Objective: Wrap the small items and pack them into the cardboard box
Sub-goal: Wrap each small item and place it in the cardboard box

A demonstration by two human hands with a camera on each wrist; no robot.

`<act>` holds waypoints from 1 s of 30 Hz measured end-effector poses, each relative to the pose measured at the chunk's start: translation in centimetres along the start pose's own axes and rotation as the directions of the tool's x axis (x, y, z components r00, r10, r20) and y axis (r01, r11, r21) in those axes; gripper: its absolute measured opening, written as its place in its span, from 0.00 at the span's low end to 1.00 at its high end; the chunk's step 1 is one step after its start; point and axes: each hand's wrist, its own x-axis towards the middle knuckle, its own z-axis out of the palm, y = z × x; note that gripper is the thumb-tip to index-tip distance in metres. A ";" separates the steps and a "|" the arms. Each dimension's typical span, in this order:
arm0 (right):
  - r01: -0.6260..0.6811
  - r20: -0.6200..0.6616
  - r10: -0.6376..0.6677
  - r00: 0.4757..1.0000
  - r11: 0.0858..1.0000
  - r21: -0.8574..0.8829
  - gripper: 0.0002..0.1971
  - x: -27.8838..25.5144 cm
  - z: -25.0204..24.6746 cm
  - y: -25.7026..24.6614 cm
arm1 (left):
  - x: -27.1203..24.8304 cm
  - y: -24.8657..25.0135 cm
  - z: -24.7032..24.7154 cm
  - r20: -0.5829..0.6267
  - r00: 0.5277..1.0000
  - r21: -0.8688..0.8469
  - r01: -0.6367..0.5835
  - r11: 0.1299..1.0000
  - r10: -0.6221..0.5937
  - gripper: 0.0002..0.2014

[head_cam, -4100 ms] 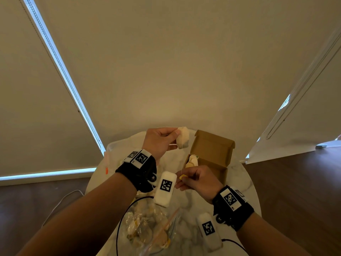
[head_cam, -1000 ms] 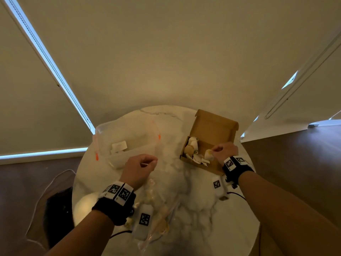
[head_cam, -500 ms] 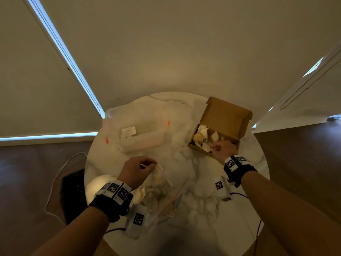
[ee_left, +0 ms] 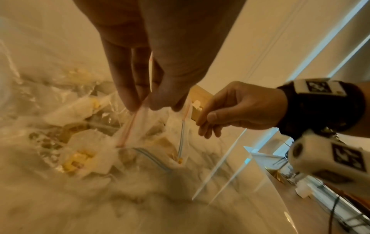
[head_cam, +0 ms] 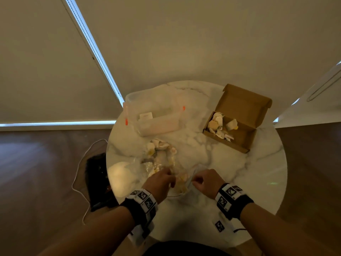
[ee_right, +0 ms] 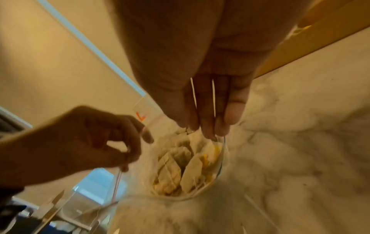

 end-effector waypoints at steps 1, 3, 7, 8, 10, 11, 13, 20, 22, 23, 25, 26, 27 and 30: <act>0.026 0.004 -0.026 1.000 1.000 0.004 0.09 0.1 0.3 -0.4 | 0.1 -0.2 -0.3 -0.022 1.000 -0.031 0.014 0.999 -0.015 0.11; 0.092 0.020 -0.092 0.996 0.995 -0.029 0.12 1.0 1.1 -1.1 | 0.5 -0.4 -0.8 -0.078 0.996 -0.058 0.038 0.998 -0.042 0.13; 0.106 0.137 -0.076 0.988 0.969 -0.225 0.30 3.1 3.0 -2.6 | 1.1 -0.6 -1.7 -0.155 0.985 -0.064 0.070 0.996 -0.079 0.14; 0.090 0.152 -0.050 0.987 0.959 -0.269 0.36 3.5 3.4 -2.7 | 1.2 -0.6 -1.8 -0.168 0.983 -0.062 0.068 0.996 -0.078 0.14; 0.075 0.169 -0.020 0.985 0.942 -0.328 0.47 4.1 3.9 -2.8 | 1.3 -0.4 -1.7 -0.178 0.982 -0.063 0.058 0.996 -0.068 0.15; 0.077 0.179 -0.013 0.984 0.931 -0.357 0.51 4.5 4.2 -2.7 | 1.3 -0.4 -1.5 -0.179 0.982 -0.064 0.055 0.996 -0.066 0.15; 0.088 0.210 -0.001 0.978 0.909 -0.407 0.55 5.2 4.6 -2.4 | 1.2 -0.5 -1.3 -0.197 0.979 -0.076 0.041 0.996 -0.055 0.17; -0.006 0.168 0.084 0.982 0.906 -0.423 0.36 6.4 5.7 -2.4 | 1.1 -0.1 -1.0 -0.203 0.978 -0.100 0.034 0.994 -0.054 0.19; -0.004 0.127 0.063 0.990 0.910 -0.414 0.26 6.3 6.0 -2.3 | 1.3 -0.4 -0.8 -0.209 0.976 -0.103 0.043 0.994 -0.064 0.18; -0.003 0.125 0.057 0.991 0.919 -0.395 0.24 6.2 6.1 -2.2 | 1.4 -0.6 -0.8 -0.213 0.975 -0.109 0.046 0.993 -0.069 0.18; 0.007 0.129 0.042 0.991 0.932 -0.361 0.22 6.0 6.2 -2.0 | 1.7 -1.0 -1.0 -0.215 0.973 -0.122 0.053 0.991 -0.078 0.17; 0.015 0.119 0.029 0.992 0.934 -0.358 0.20 5.9 6.2 -2.0 | 1.9 -1.1 -1.1 -0.208 0.974 -0.124 0.060 0.990 -0.085 0.17; 0.019 0.107 0.020 0.994 0.938 -0.347 0.19 5.8 6.0 -2.1 | 2.1 -1.2 -1.3 -0.203 0.975 -0.125 0.067 0.990 -0.092 0.17; 0.039 0.049 -0.028 0.998 0.969 -0.243 0.17 5.3 4.8 -2.7 | 2.8 -1.7 -2.0 -0.208 0.974 -0.121 0.070 0.990 -0.094 0.18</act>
